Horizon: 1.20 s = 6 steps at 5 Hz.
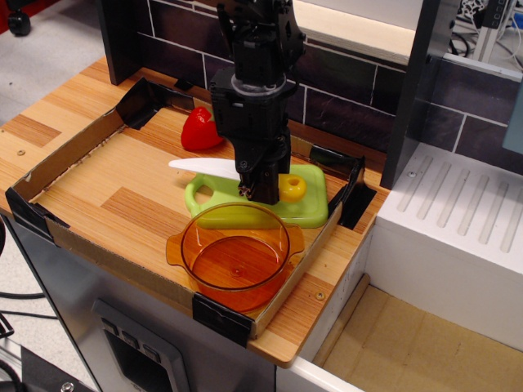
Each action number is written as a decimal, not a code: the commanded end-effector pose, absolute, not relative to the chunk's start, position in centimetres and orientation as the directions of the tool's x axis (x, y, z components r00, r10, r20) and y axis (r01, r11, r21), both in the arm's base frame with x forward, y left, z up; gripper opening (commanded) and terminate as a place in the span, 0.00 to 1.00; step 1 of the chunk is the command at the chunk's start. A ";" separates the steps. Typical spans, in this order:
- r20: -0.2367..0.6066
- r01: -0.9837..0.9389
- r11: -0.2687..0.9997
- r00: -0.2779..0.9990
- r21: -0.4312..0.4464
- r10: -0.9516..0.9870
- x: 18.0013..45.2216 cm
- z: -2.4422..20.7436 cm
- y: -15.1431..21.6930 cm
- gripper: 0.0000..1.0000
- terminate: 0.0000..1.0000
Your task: Put knife on cutting board
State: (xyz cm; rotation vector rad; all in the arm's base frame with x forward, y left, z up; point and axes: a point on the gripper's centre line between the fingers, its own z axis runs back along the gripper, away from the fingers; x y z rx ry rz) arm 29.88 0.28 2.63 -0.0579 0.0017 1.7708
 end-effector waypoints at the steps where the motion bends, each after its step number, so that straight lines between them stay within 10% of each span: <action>1: -0.009 -0.991 -0.115 -0.114 -0.066 0.993 30.7 3.8 1.2 1.00 0.00; 4: 0.015 -0.976 0.026 0.023 -0.216 1.000 30.4 9.9 -0.1 1.00 0.00; 6: -0.038 -0.962 0.238 0.245 -0.134 0.969 27.0 12.3 -1.1 1.00 0.00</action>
